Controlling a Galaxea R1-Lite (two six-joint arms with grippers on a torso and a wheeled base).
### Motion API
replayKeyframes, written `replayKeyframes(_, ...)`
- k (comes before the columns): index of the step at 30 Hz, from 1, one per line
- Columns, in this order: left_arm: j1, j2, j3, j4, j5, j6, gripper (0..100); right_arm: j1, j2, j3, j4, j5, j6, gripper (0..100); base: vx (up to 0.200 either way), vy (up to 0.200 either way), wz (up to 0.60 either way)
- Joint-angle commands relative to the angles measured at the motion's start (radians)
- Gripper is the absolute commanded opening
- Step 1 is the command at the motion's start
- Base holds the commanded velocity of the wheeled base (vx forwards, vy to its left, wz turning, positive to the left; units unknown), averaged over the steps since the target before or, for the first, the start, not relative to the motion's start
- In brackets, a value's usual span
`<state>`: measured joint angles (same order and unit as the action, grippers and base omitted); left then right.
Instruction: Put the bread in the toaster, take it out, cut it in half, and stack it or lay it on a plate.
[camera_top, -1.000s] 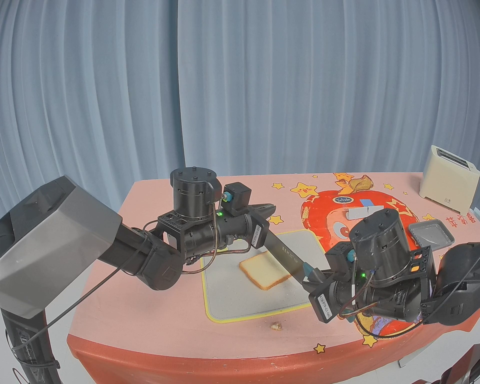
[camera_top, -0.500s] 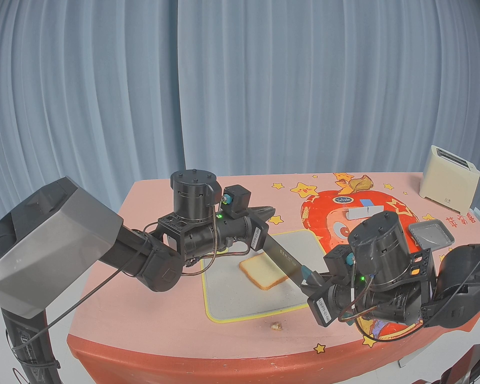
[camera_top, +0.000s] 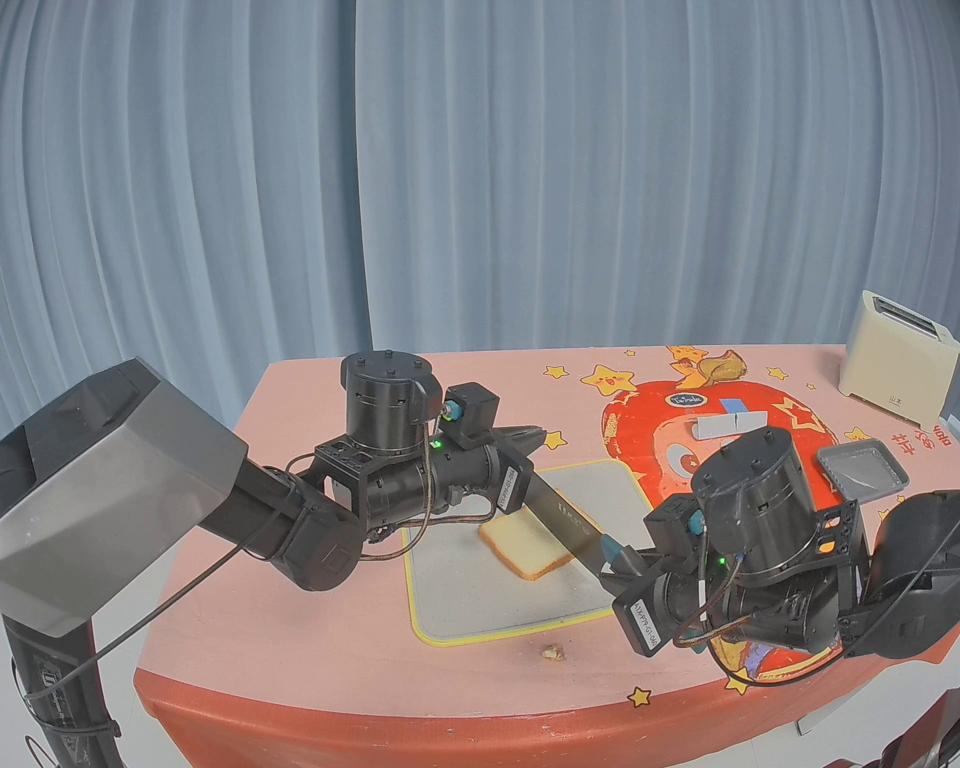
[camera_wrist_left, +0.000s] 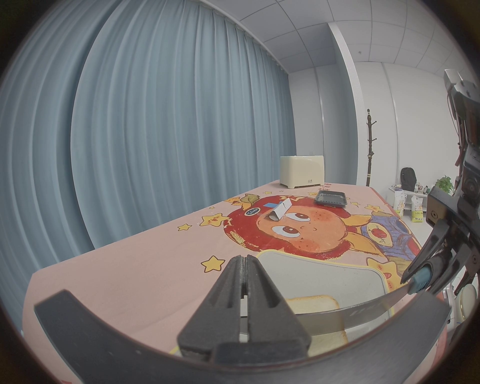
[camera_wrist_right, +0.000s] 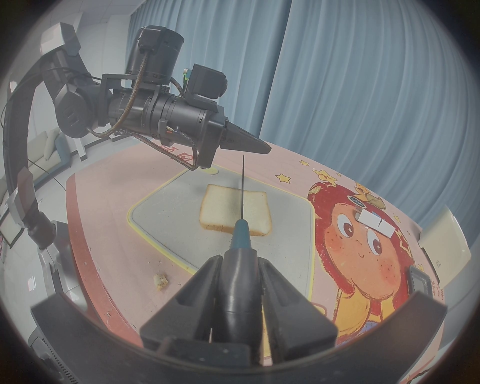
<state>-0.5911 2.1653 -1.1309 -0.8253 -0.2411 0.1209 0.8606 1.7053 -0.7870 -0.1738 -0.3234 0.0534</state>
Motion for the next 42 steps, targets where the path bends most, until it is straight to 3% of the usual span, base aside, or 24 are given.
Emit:
replayKeyframes(1,0.004,0.007,0.002,-0.001,0.0,0.0,0,0.0,0.002,0.0,0.0,0.0,0.0,0,0.0,0.0,0.0)
replayKeyframes(42,0.0,0.074,0.008,-0.038,-0.004,-0.001,0,-0.015,0.004,-0.008,0.0,0.0,0.0,0,0.0,0.0,0.0)
